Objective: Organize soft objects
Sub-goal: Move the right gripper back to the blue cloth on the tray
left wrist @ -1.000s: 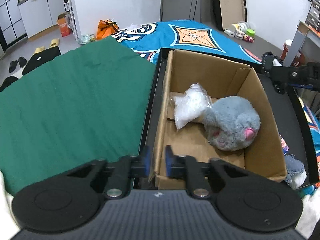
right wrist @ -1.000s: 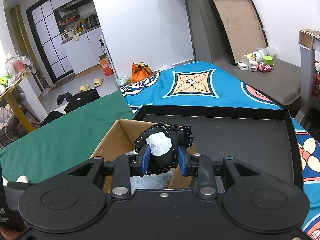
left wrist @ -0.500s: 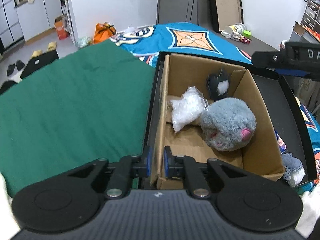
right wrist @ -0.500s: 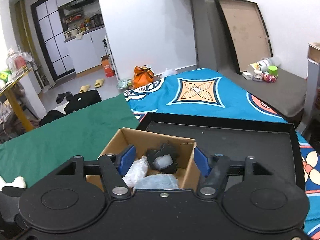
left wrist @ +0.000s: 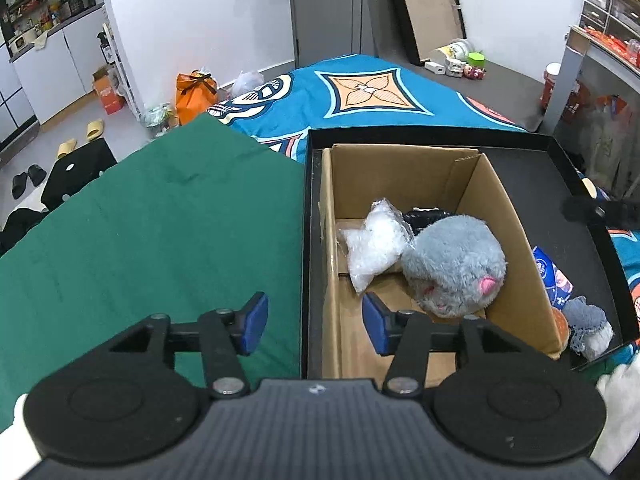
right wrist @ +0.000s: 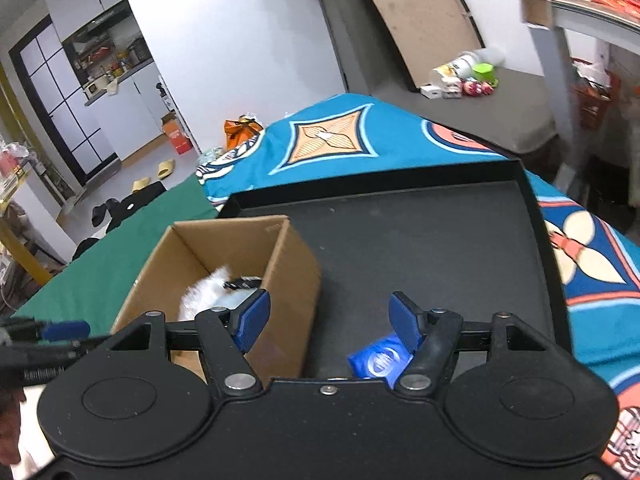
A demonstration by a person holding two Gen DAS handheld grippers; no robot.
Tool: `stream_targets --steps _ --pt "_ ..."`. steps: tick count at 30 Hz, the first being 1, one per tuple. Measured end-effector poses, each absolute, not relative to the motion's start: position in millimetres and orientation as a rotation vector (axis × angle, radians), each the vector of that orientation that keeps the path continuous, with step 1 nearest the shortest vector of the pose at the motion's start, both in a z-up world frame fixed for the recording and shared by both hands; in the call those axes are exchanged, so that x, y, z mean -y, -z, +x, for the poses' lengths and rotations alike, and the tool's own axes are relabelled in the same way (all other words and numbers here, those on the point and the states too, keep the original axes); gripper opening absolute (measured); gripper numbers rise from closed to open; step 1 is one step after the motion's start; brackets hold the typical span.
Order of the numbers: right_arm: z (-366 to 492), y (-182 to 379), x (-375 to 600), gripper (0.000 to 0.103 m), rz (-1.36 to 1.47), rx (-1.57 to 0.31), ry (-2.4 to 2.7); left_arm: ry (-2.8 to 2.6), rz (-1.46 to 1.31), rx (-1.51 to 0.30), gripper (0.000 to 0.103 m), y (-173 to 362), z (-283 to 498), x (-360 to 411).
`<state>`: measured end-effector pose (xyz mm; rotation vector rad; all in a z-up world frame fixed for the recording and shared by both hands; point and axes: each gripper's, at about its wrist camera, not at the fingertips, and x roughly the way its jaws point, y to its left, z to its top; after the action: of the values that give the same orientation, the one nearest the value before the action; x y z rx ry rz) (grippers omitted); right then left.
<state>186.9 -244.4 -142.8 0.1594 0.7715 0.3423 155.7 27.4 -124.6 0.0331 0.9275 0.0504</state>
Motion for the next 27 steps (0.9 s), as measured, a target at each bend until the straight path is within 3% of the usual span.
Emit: stream_targets --steps 5,15,27 --pt "179.6 146.4 262.6 0.065 0.172 -0.789 -0.323 -0.067 0.023 -0.943 0.054 123.1 160.4 -20.2" --pt "165.3 167.4 298.4 0.065 0.180 -0.830 -0.298 -0.137 0.062 -0.964 0.076 115.4 158.3 -0.9" --pt "151.9 185.3 303.3 0.065 0.211 -0.828 -0.398 -0.155 0.111 -0.977 0.076 116.0 160.0 21.6"
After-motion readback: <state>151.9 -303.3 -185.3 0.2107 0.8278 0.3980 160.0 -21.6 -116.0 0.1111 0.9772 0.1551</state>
